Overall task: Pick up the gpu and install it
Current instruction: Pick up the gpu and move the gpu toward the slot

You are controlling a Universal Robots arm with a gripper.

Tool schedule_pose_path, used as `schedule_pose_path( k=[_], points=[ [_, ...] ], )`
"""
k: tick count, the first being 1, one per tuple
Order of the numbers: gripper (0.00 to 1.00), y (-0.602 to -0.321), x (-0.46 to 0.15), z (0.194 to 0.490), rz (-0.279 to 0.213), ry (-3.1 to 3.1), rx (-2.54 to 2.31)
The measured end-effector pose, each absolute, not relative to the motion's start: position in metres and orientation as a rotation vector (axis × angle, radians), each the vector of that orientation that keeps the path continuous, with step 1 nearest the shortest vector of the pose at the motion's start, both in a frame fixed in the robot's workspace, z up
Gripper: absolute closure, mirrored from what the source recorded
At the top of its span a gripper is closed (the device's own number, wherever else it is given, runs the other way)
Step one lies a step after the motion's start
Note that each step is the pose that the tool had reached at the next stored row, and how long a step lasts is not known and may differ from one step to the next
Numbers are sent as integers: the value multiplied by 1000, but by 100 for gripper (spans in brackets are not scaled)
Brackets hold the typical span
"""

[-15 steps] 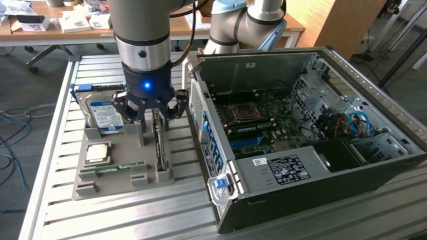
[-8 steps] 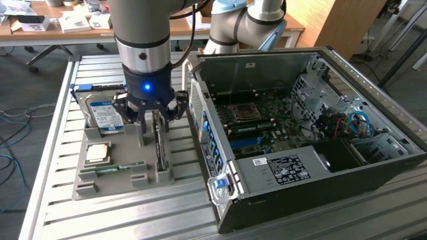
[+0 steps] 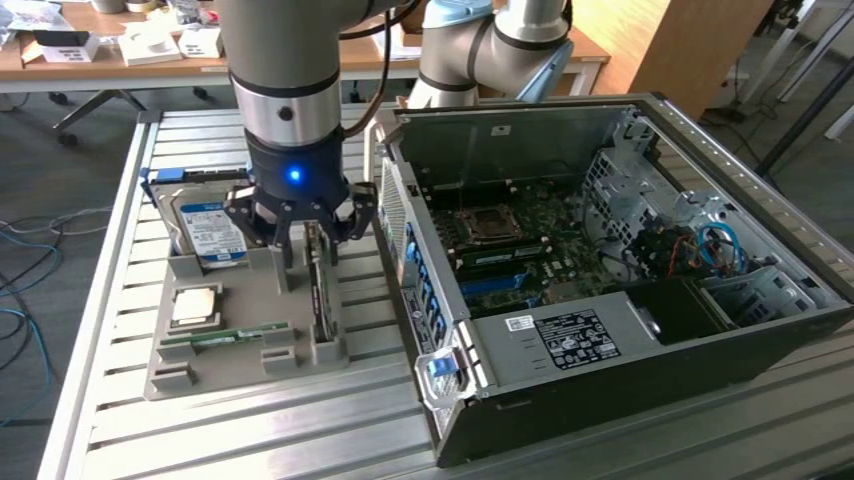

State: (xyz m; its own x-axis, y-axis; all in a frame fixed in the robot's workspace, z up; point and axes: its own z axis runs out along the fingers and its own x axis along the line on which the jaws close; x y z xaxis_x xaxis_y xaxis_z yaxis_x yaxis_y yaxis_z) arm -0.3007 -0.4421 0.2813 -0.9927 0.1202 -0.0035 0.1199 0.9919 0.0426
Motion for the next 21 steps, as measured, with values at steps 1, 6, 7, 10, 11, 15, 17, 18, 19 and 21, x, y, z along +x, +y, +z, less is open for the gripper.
schedule_pose_path(
  k=[1, 6, 7, 10, 11, 15, 17, 18, 19, 21],
  points=[
    [47, -442, -301, 281, 66, 3129, 189],
    [47, -442, -301, 280, 66, 3129, 189],
    [47, -442, -301, 279, 66, 3129, 189],
    [47, -442, -301, 279, 66, 3129, 189],
    [47, -442, -301, 279, 66, 3129, 189],
    [47, -442, -301, 278, 66, 3129, 189],
    [47, -442, -301, 278, 66, 3129, 189],
    [47, -442, -301, 278, 66, 3129, 189],
    [47, -442, -301, 278, 66, 3129, 189],
    [47, -442, -301, 277, 67, 3129, 189]
  ],
)
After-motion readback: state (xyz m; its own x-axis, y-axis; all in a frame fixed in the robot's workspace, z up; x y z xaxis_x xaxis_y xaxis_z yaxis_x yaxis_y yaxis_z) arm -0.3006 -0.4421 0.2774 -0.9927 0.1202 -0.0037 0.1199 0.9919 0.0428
